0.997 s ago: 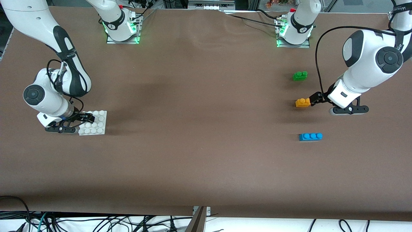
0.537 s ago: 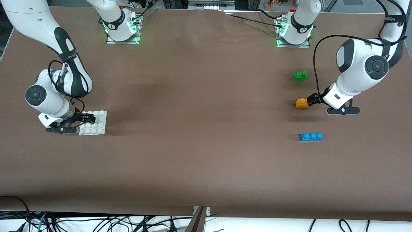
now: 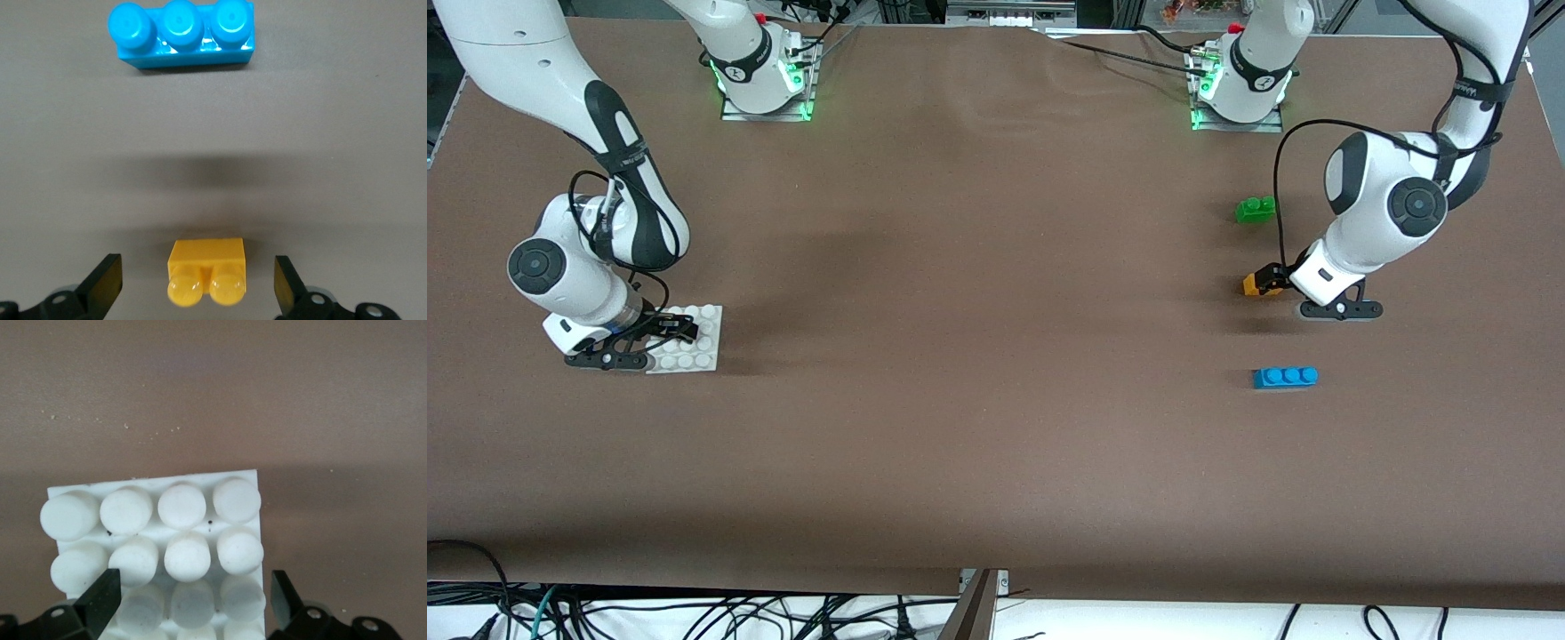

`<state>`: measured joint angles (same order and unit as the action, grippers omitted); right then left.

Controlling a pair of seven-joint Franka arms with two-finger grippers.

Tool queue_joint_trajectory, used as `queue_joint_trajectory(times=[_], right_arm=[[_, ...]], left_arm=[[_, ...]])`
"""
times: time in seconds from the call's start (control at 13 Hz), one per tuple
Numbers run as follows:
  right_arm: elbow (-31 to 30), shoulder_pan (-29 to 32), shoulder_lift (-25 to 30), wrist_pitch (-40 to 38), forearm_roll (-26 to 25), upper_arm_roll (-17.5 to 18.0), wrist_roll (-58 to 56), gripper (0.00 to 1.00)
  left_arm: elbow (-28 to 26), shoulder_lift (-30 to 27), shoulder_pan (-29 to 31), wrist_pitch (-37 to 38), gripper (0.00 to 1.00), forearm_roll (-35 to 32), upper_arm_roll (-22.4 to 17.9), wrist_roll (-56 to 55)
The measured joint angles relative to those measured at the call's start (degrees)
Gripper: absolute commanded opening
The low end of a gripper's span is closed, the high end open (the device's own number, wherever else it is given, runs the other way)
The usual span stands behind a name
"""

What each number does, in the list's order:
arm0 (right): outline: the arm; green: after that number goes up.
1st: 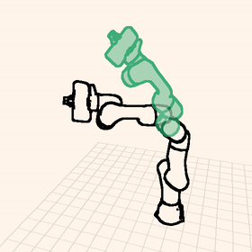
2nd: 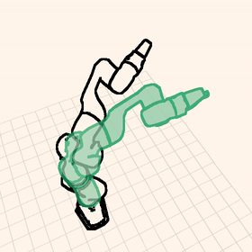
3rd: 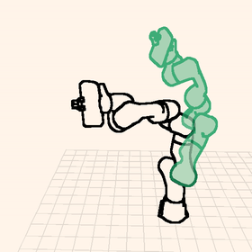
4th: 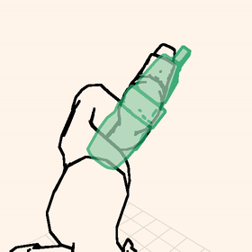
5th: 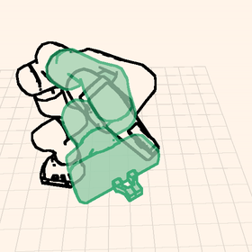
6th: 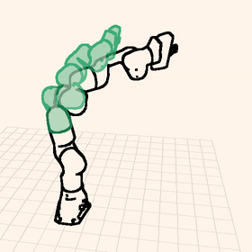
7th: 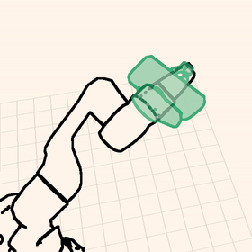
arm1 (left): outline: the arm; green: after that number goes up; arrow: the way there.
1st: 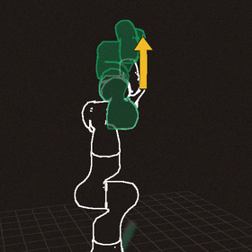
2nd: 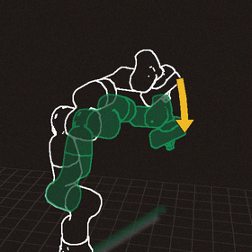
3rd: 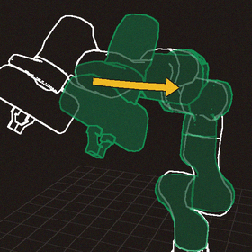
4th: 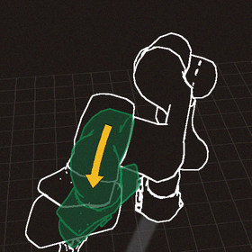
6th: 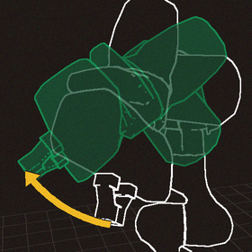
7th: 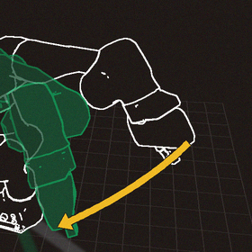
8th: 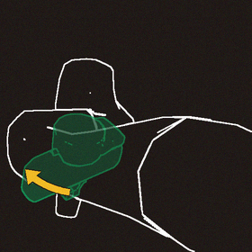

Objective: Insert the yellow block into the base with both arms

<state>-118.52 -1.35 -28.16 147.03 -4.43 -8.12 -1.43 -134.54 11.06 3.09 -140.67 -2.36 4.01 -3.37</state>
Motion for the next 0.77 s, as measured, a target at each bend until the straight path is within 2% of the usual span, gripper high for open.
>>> queue_joint_trajectory(times=[0.23,0.77], right_arm=[[-0.03,-0.04,-0.09,-0.01,0.00,0.19,0.00,1.00],[-0.35,-0.03,-0.95,0.55,0.02,0.45,-1.23,1.00]], left_arm=[[-1.68,2.34,0.00,-3.97,1.00,-0.91,0.01,0.18],[-3.70,2.95,-0.27,-4.39,1.00,-2.05,0.17,0.22]])
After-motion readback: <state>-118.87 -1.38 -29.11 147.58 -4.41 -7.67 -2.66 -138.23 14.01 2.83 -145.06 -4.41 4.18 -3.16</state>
